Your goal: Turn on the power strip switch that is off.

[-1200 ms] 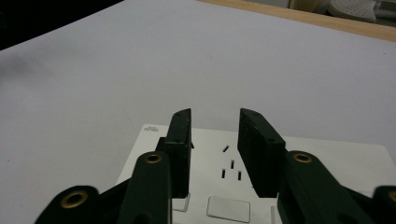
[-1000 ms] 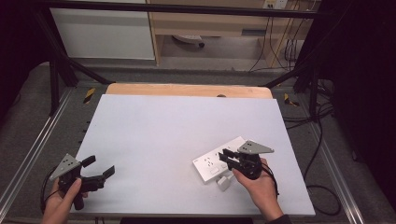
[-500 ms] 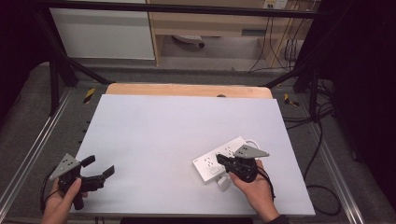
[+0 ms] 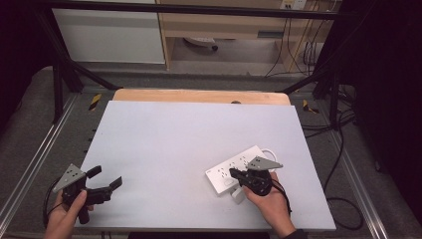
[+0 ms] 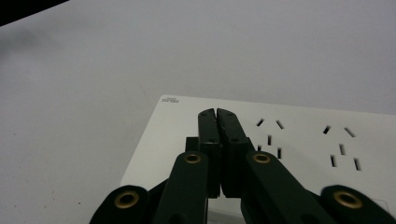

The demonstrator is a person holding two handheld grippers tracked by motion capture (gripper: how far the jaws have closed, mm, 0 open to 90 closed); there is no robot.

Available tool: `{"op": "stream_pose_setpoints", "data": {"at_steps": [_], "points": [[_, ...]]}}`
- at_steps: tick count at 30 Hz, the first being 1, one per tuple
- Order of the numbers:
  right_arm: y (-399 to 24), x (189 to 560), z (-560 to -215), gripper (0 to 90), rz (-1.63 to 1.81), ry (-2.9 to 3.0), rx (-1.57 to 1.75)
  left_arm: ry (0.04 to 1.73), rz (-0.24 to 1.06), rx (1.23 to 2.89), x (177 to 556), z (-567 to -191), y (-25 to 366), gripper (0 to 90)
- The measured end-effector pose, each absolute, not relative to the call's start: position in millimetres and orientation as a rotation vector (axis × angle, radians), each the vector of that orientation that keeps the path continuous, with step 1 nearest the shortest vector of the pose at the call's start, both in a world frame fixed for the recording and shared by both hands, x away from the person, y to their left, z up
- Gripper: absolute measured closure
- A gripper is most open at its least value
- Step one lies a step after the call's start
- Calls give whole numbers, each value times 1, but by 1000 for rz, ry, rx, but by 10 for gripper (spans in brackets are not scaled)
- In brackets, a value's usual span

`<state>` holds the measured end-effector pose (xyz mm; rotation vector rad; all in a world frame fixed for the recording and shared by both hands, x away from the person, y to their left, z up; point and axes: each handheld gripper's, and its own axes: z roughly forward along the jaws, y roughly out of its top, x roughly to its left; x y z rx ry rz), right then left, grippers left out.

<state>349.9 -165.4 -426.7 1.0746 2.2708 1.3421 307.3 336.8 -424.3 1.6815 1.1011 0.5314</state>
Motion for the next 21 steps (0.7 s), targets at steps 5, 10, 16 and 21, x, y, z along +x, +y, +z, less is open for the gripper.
{"op": "stream_pose_setpoints", "data": {"at_steps": [5,10,16,21], "points": [[-165,349,-429,900,1328,2286,1066,1100,534,1684,307,-424,336,61],[-164,348,-430,900,1314,2300,1061,1100,540,1687,307,-424,336,61],[-164,347,-434,900,1284,2315,1056,1093,542,1692,307,-425,336,61],[-165,345,-436,900,1270,2325,1061,1090,541,1700,307,-425,336,61]]}}
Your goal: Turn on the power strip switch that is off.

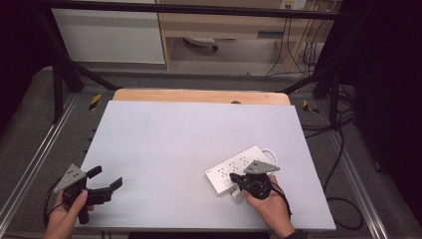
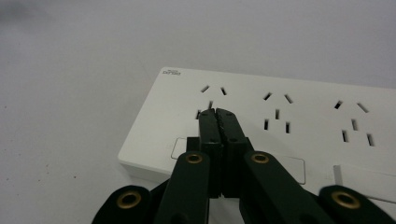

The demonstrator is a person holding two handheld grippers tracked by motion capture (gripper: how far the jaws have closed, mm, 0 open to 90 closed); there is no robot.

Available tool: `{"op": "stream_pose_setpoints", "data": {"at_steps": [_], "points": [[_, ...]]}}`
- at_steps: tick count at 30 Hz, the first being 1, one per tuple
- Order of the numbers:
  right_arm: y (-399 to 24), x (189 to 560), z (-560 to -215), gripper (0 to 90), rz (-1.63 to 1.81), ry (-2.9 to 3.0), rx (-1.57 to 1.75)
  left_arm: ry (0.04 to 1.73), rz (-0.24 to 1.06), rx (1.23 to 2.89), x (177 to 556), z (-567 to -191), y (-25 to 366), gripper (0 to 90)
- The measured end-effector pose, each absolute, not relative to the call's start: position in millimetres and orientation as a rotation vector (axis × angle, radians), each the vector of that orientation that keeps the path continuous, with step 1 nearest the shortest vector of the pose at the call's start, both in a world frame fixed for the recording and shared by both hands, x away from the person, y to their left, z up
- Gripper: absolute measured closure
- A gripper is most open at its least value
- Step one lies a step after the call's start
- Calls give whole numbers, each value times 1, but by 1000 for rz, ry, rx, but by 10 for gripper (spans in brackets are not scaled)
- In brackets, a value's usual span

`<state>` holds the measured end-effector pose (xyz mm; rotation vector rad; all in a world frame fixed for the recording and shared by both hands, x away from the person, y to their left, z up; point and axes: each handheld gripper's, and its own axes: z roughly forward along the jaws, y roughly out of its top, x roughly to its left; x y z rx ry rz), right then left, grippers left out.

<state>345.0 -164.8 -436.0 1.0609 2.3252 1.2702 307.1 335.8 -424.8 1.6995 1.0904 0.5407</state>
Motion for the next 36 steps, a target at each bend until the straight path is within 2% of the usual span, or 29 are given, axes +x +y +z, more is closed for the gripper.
{"op": "stream_pose_setpoints", "data": {"at_steps": [36], "points": [[-167,348,-441,900,1270,2328,1104,1090,537,1705,307,-425,334,61]]}}
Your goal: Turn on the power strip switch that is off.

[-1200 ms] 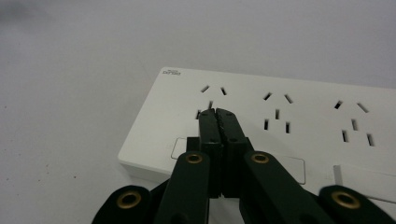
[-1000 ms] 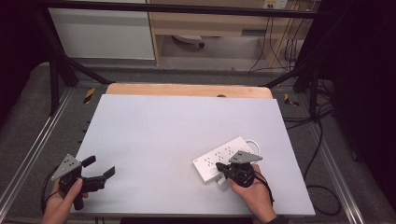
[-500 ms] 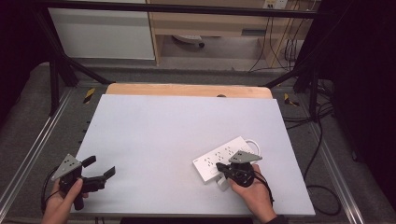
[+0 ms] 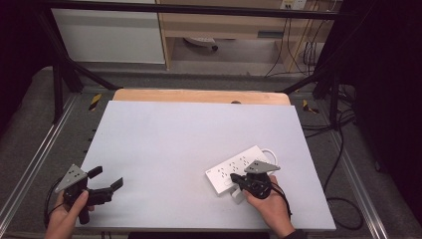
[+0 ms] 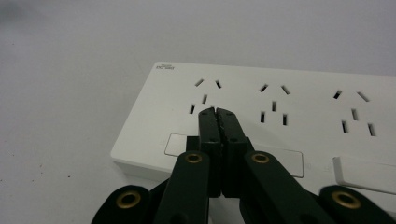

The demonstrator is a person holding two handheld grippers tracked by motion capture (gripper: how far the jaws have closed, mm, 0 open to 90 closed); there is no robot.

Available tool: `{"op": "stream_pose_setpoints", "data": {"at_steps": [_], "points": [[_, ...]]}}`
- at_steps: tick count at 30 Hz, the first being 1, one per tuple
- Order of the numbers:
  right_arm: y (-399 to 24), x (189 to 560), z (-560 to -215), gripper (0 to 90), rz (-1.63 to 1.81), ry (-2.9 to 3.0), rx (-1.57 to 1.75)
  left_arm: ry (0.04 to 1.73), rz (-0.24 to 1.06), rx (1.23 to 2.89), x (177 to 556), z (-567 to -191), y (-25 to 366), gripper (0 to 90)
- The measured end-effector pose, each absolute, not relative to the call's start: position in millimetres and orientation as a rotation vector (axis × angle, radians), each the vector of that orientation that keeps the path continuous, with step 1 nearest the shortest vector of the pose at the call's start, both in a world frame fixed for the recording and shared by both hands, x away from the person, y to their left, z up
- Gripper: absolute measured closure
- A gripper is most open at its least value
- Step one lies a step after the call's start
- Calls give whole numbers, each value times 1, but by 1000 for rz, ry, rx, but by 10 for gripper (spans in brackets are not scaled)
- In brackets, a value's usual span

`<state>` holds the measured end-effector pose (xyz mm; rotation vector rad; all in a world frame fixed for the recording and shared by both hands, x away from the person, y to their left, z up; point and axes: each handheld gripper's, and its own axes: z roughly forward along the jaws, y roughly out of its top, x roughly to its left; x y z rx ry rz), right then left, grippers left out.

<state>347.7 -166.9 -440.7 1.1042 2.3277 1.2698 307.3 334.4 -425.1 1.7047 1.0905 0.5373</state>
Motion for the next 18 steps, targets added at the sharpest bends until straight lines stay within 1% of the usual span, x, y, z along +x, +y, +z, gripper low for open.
{"op": "stream_pose_setpoints", "data": {"at_steps": [18], "points": [[-166,348,-440,900,1259,2333,1096,1090,539,1705,307,-425,334,61]]}}
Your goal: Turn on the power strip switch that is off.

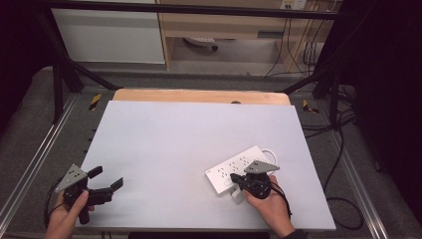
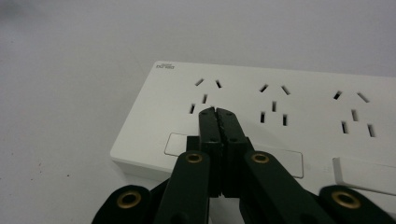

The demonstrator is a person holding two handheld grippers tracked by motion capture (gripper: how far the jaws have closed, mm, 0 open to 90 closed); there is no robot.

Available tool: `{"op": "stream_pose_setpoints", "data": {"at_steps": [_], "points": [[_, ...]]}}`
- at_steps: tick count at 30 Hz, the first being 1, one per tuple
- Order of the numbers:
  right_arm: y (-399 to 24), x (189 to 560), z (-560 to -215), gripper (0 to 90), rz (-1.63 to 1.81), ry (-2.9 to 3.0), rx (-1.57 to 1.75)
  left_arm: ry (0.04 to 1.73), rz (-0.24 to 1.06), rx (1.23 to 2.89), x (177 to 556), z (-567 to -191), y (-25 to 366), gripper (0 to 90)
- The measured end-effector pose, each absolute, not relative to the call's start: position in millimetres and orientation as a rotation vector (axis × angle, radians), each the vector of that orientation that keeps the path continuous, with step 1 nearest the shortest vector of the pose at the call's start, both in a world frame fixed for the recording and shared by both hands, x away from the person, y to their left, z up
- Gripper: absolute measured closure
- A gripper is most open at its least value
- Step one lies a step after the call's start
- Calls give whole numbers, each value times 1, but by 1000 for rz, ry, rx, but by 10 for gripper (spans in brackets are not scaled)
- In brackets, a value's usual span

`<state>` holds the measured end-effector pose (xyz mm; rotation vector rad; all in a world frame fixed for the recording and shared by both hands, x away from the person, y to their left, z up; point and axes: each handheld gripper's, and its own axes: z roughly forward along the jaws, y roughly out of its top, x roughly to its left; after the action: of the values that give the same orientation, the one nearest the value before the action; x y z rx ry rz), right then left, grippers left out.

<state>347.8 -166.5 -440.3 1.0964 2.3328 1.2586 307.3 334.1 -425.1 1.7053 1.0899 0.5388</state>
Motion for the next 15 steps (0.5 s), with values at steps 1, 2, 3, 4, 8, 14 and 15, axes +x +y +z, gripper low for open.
{"op": "stream_pose_setpoints", "data": {"at_steps": [1,2,3,4,8,14,15], "points": [[-166,348,-440,900,1258,2333,1095,1089,538,1705,307,-425,334,61],[-166,348,-440,900,1258,2333,1095,1089,538,1705,307,-425,334,61],[-166,348,-440,900,1258,2334,1097,1090,538,1706,307,-425,334,61],[-166,348,-440,900,1258,2334,1097,1090,539,1705,307,-425,334,61],[-167,348,-441,900,1258,2337,1091,1089,539,1706,307,-425,334,61],[-167,349,-442,900,1246,2347,1085,1089,539,1706,307,-425,334,61],[-167,349,-442,900,1247,2347,1086,1089,539,1706,307,-425,334,61]]}}
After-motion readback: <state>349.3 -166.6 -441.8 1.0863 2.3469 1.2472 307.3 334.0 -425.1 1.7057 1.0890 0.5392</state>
